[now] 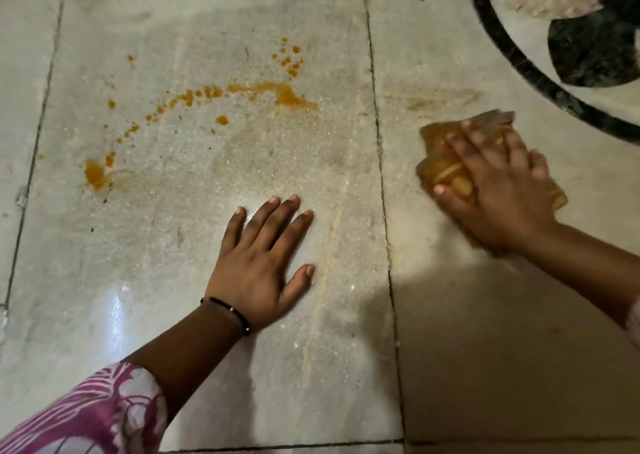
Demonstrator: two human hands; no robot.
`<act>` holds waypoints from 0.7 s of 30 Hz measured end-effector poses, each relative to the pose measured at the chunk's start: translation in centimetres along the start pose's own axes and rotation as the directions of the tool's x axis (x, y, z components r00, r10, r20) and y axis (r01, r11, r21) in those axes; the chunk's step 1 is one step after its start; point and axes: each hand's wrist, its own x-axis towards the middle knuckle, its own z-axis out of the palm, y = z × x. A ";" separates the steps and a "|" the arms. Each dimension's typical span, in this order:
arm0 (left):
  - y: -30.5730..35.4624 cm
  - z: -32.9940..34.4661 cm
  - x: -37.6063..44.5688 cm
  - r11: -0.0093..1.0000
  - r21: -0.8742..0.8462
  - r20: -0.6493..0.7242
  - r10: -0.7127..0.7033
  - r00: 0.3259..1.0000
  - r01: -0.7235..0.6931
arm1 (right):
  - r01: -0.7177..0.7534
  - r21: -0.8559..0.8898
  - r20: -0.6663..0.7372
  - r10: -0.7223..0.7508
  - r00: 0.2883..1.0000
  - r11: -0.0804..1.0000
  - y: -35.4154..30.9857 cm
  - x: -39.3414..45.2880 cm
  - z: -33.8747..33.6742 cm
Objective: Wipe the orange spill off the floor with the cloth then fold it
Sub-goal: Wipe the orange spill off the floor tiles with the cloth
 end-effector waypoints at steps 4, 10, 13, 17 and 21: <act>0.0 -0.1 0.1 1.000 0.001 0.017 0.002 1.000 -0.002 | -0.207 0.024 -0.027 0.208 0.978 0.978 0.7 6.2 -0.7; 0.2 -0.5 0.1 0.999 0.032 0.053 0.001 0.999 -0.002 | 0.017 -0.043 0.027 -0.016 1.000 0.999 -5.5 8.3 -1.8; 0.2 -0.4 0.0 1.000 0.025 0.033 0.003 0.999 -0.003 | 0.253 -0.072 0.073 -0.248 0.966 0.965 -6.9 3.7 -0.8; 0.1 -0.2 0.1 1.000 0.014 -0.004 0.017 1.000 -0.017 | 0.595 -0.082 0.116 -0.585 0.802 0.800 -2.8 -2.9 0.2; 0.0 -0.1 0.1 1.000 0.012 -0.005 0.021 1.000 -0.021 | 0.748 -0.118 0.185 -0.726 0.663 0.653 5.1 -0.7 -0.6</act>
